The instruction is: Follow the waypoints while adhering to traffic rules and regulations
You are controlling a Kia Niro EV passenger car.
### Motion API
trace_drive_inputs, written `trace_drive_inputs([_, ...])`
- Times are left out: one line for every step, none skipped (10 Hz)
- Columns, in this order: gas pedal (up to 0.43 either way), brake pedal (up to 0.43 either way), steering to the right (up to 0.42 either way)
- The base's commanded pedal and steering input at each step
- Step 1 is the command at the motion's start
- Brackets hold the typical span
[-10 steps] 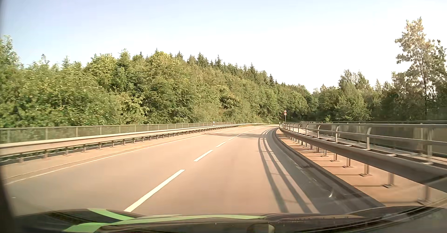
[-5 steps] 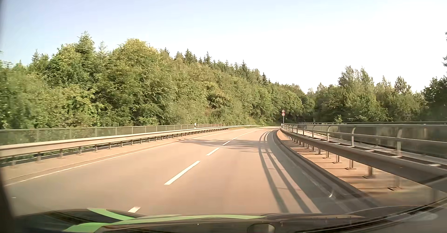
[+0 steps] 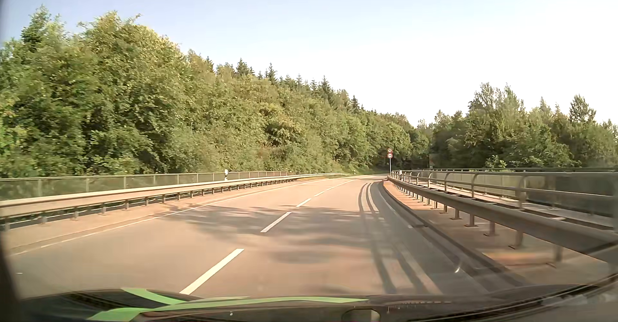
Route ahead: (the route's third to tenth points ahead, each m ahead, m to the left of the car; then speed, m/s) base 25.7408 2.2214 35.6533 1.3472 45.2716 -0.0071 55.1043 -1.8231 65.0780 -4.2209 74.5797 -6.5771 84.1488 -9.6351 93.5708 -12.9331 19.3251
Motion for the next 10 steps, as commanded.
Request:
trace_drive_inputs([0.15, 0.0, 0.019])
trace_drive_inputs([0.15, 0.0, 0.018])
trace_drive_inputs([0.15, 0.0, 0.019])
trace_drive_inputs([0.15, 0.0, 0.019])
trace_drive_inputs([0.15, 0.0, 0.019])
trace_drive_inputs([0.15, 0.0, 0.019])
trace_drive_inputs([0.15, 0.0, 0.019])
trace_drive_inputs([0.15, 0.0, 0.02])
trace_drive_inputs([0.157, 0.0, 0.022])
trace_drive_inputs([0.157, 0.0, 0.024])
